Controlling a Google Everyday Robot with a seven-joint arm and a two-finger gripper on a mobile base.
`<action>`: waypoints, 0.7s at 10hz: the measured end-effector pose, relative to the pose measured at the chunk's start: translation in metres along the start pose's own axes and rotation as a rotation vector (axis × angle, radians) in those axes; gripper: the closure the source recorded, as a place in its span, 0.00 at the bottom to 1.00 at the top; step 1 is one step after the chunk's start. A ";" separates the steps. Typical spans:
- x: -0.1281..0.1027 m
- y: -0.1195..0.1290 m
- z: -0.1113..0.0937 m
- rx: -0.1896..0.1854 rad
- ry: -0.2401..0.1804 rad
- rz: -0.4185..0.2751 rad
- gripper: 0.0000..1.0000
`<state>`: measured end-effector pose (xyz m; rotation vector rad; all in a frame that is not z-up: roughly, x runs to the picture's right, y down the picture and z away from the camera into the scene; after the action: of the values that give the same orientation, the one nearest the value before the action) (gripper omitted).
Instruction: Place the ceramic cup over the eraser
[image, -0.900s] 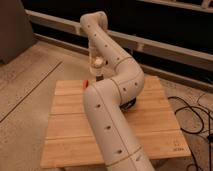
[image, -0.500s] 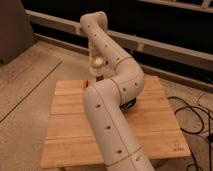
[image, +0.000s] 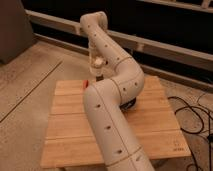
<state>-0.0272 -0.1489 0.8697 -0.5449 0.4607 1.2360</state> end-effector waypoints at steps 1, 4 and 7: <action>0.000 0.000 0.000 0.000 0.000 0.000 1.00; 0.000 0.000 0.000 0.000 0.000 0.000 1.00; -0.005 -0.005 -0.013 0.020 -0.032 -0.011 1.00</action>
<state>-0.0248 -0.1622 0.8630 -0.5093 0.4418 1.2273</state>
